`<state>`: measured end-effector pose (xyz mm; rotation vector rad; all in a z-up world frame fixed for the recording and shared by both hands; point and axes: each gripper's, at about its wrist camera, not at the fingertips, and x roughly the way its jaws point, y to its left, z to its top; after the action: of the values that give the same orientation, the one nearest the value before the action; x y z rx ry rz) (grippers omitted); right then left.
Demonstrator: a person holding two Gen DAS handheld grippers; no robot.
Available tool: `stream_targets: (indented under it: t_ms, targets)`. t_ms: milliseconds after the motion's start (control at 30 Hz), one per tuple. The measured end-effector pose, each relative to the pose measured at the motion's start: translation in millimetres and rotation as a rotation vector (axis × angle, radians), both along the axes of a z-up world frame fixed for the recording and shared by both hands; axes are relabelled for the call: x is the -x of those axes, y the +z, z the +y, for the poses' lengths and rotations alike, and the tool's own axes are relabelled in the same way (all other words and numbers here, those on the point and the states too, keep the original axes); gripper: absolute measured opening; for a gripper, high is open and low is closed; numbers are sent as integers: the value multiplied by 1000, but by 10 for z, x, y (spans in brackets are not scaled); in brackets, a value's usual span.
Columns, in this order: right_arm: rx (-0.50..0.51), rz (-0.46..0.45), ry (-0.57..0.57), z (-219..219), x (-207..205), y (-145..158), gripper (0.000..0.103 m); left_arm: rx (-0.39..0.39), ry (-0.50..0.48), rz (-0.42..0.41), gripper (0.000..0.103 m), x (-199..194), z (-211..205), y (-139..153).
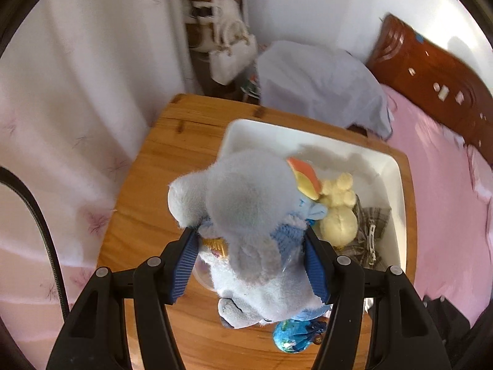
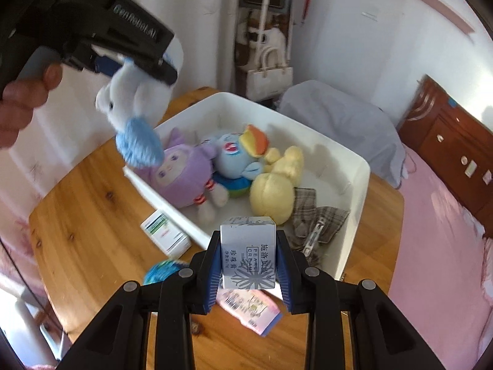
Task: Organize objects
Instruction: 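Carry the bear and box over the tray with both tools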
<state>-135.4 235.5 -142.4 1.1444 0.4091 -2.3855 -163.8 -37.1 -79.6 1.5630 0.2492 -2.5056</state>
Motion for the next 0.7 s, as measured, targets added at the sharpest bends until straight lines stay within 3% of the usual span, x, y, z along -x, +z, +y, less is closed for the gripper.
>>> stream_targets:
  t_ms: [367, 533, 700]
  targets:
    - [57, -56, -207, 92, 294, -206, 33, -12, -185, -107, 68, 355, 427, -373]
    - [79, -126, -295, 110, 364, -336, 33, 5, -225, -126, 69, 420, 491, -485]
    - [114, -177, -363, 152, 389, -424, 33, -42, -233, -145, 69, 417, 458, -595]
